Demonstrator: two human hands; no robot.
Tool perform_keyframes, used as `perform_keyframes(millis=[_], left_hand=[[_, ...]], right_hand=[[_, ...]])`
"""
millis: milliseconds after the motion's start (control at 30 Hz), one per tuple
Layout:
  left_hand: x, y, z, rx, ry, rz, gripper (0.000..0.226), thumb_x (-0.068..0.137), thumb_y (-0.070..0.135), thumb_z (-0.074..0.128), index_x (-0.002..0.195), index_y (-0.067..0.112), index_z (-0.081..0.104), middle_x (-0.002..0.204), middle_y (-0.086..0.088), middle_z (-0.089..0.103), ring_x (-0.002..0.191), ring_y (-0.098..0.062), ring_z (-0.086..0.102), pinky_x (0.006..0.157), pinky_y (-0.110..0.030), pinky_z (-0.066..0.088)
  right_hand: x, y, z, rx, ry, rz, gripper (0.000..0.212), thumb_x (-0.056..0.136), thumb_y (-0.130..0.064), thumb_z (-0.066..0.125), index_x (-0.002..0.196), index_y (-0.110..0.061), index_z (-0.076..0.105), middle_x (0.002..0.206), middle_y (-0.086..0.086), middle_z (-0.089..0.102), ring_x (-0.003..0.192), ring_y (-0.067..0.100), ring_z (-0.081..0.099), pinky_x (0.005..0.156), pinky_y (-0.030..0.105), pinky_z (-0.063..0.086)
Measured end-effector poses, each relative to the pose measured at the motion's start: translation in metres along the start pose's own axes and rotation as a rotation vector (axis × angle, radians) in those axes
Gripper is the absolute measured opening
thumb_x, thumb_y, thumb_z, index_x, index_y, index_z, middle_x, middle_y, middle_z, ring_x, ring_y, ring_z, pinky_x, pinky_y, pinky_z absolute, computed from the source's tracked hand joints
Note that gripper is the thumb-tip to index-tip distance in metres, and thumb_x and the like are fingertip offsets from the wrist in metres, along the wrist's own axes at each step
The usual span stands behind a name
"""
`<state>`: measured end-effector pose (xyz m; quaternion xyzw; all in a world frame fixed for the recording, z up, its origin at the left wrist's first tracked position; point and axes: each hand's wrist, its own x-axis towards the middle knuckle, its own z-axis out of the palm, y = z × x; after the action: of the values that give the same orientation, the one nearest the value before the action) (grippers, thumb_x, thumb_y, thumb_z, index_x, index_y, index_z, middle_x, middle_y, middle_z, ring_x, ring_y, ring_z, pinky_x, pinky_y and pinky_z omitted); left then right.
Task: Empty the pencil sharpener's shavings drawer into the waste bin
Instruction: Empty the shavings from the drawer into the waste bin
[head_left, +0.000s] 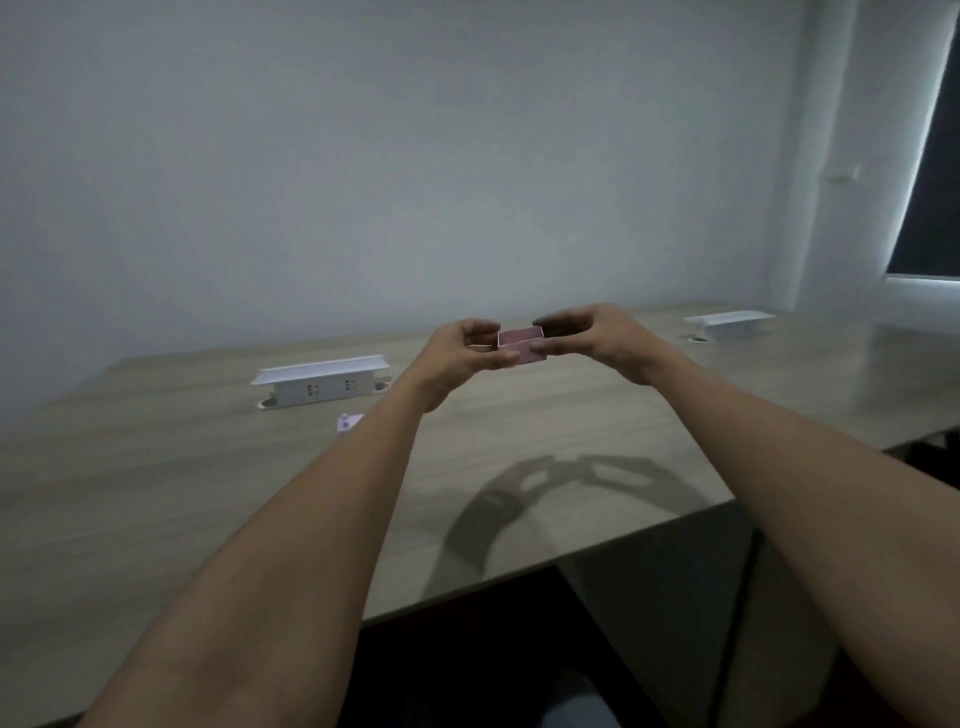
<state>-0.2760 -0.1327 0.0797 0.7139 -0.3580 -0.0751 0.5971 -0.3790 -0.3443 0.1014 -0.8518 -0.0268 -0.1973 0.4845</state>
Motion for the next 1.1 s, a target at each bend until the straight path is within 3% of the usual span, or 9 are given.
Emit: perform_keyframes(millis=[133,267,400,567,667,767,867,1000,1100], left_hand=[[0.010,-0.003,0.061,-0.060,-0.154,0.010,0.075,0.073,0.027,0.089,0.136,0.000,0.059,0.125,-0.015,0.071,0.117,-0.022,0.069,0.106,-0.034,0.051],[0.011,-0.002,0.122,-0.092,-0.246,0.028,0.057,0.084,0.017,0.081,0.134,-0.002,0.061,0.120,-0.012,0.073,0.107,-0.017,0.071,0.097,-0.024,0.054],[0.010,-0.007,0.177,-0.117,-0.317,0.023,0.059,0.085,0.013,0.080,0.136,-0.005,0.058,0.123,-0.017,0.071,0.113,-0.023,0.069,0.097,-0.024,0.054],[-0.011,-0.016,0.244,-0.171,-0.393,-0.002,0.058,0.085,0.010,0.079,0.135,-0.007,0.057,0.125,-0.015,0.070,0.114,-0.023,0.068,0.096,-0.022,0.055],[-0.025,-0.037,0.286,-0.196,-0.428,-0.057,0.055,0.085,0.005,0.079,0.134,-0.009,0.057,0.127,-0.020,0.069,0.113,-0.026,0.068,0.102,-0.030,0.054],[-0.044,-0.058,0.322,-0.171,-0.479,-0.085,0.043,0.086,0.008,0.078,0.125,-0.004,0.064,0.117,-0.013,0.072,0.100,-0.016,0.070,0.095,-0.026,0.055],[-0.065,-0.084,0.353,-0.155,-0.499,-0.125,0.057,0.084,0.010,0.080,0.135,-0.006,0.059,0.124,-0.016,0.070,0.112,-0.022,0.068,0.098,-0.027,0.054],[-0.096,-0.124,0.380,-0.118,-0.556,-0.201,0.063,0.083,0.015,0.082,0.139,-0.002,0.056,0.129,-0.014,0.068,0.118,-0.022,0.066,0.090,-0.020,0.056],[-0.115,-0.158,0.393,-0.100,-0.590,-0.277,0.064,0.083,0.015,0.082,0.140,0.000,0.056,0.130,-0.012,0.066,0.120,-0.021,0.064,0.082,-0.015,0.054]], right_hand=[[-0.043,0.019,-0.047,-0.029,0.088,0.055,0.058,0.073,-0.021,0.090,0.126,-0.006,0.071,0.117,0.004,0.077,0.111,0.012,0.071,0.098,0.023,0.052],[-0.091,0.038,-0.080,-0.036,0.171,0.123,0.053,0.078,-0.021,0.086,0.127,-0.010,0.070,0.118,0.002,0.075,0.109,0.011,0.067,0.086,0.021,0.048],[-0.135,0.062,-0.107,-0.054,0.239,0.203,0.044,0.080,-0.024,0.083,0.122,-0.016,0.072,0.113,-0.004,0.075,0.100,0.008,0.065,0.084,0.025,0.046],[-0.193,0.093,-0.129,-0.039,0.334,0.284,0.044,0.081,-0.025,0.083,0.123,-0.016,0.072,0.114,-0.005,0.075,0.107,0.006,0.067,0.086,0.023,0.050],[-0.234,0.124,-0.134,0.006,0.362,0.344,0.047,0.077,-0.028,0.086,0.121,-0.018,0.073,0.112,-0.004,0.078,0.106,0.007,0.069,0.083,0.021,0.050],[-0.272,0.159,-0.135,0.053,0.415,0.403,0.059,0.064,-0.038,0.092,0.117,-0.019,0.076,0.109,-0.004,0.079,0.109,0.010,0.069,0.091,0.029,0.050],[-0.306,0.195,-0.130,0.102,0.436,0.470,0.072,0.056,-0.046,0.094,0.120,-0.018,0.075,0.114,-0.002,0.078,0.115,0.013,0.069,0.102,0.035,0.051],[-0.347,0.237,-0.108,0.205,0.427,0.564,0.079,0.055,-0.040,0.095,0.125,-0.013,0.072,0.119,0.003,0.076,0.118,0.016,0.068,0.105,0.036,0.049],[-0.374,0.266,-0.086,0.253,0.426,0.659,0.071,0.065,-0.030,0.091,0.130,-0.010,0.068,0.120,0.003,0.075,0.116,0.013,0.067,0.097,0.028,0.050]])
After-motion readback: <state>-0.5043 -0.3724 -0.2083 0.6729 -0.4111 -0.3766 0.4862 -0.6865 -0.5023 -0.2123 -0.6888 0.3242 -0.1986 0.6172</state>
